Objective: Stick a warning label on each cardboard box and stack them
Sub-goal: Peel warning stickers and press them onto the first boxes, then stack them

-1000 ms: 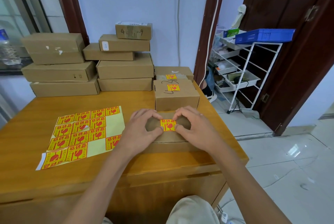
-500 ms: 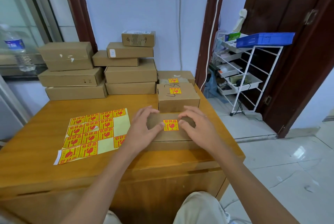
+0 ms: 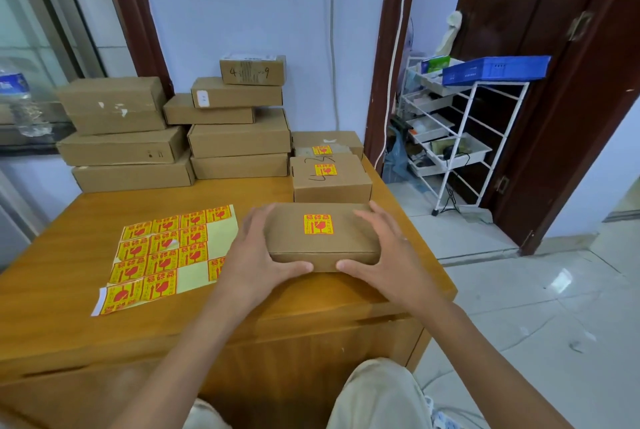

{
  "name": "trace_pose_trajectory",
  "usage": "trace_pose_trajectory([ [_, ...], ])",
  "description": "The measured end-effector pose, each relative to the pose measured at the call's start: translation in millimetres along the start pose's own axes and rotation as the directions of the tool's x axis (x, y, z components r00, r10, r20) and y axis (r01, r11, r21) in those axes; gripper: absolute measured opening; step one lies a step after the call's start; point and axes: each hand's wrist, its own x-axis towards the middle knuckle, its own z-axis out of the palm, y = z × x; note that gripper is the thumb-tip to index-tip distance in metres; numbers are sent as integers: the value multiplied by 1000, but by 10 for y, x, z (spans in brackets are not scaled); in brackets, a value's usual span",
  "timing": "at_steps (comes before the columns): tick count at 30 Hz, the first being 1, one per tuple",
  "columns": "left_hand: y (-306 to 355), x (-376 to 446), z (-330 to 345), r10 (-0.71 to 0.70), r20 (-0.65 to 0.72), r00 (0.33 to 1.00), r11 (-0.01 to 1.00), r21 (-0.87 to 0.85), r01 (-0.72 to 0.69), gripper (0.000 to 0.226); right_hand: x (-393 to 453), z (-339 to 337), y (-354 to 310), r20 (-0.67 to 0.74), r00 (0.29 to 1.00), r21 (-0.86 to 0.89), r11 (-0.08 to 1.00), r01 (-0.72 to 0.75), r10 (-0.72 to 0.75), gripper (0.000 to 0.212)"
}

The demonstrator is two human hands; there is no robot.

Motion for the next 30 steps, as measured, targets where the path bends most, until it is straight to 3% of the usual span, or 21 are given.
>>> trace_pose_trajectory([
  [9, 372, 619, -327, 218, 4, 976, 976, -11, -217, 96, 631, -507, -95, -120, 987, 75, 990, 115, -106, 92],
  [14, 362, 1137, -232, 153, -13, 988, 985, -76, -154, 98, 1102, -606, -50, -123, 988, 117, 988, 105, -91, 91],
  [21, 67, 1722, 125, 78, 22, 997, 986, -147, -74, 103, 1723, -495, 298, -4, 999, 90, 995, 40, -40, 101],
  [25, -140, 1736, 406, 58, -66, 996, 962, -262, -73, 90, 1864, -417, 432, 47, 999, 30, 1000, 6, -7, 105],
  [27, -144, 1693, 469, 58, -99, 993, 943, -322, -87, 91, 1884, -460, 475, 81, 997, 37, 999, 7, -10, 97],
  [30, -167, 1726, 427, 93, -45, 995, 900, -424, -104, 87, 2219, -679, 530, 32, 990, 424, 895, -137, 136, 48],
])
